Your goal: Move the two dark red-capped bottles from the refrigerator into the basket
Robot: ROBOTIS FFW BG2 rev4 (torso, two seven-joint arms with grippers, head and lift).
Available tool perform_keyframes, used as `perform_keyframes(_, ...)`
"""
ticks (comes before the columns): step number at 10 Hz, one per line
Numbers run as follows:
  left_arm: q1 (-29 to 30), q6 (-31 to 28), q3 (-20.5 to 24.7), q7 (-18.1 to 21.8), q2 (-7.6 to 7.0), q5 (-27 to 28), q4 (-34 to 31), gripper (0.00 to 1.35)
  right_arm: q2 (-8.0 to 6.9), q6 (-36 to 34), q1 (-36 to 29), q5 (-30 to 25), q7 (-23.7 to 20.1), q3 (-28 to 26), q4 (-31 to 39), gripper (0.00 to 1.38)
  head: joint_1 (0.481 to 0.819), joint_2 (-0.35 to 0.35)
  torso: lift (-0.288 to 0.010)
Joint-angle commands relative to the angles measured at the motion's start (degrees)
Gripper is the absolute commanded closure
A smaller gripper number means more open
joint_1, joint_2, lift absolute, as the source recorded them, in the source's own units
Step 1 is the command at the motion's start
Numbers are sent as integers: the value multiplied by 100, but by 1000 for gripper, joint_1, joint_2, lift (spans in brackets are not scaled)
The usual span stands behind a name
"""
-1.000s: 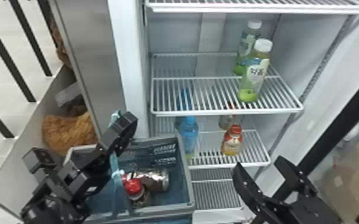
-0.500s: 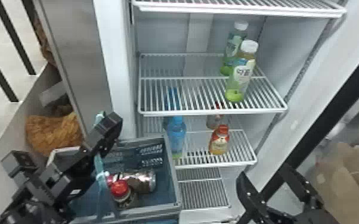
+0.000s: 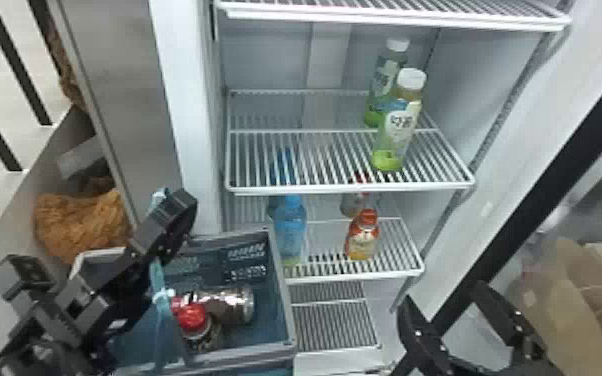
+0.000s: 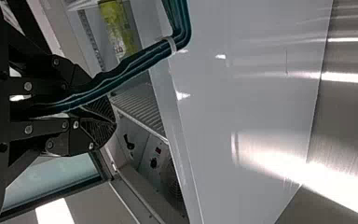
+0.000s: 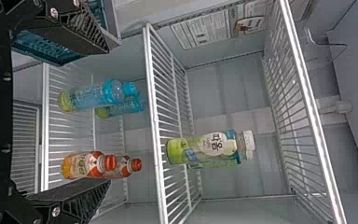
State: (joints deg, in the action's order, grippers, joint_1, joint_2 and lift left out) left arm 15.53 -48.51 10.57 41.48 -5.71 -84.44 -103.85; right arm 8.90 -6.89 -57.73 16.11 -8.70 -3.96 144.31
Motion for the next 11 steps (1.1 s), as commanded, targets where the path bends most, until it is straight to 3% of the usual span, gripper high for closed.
perform_keyframes(1,-6,0,-6,0,0,0,0,1193,-2,0,22,0,0,7,-24,139,695,-123,-34)
perform_keyframes(11,-34,-42,-17,0,0,69,0,1193,15,0,78,45,-9,30,-95,139,695,-124,-34)
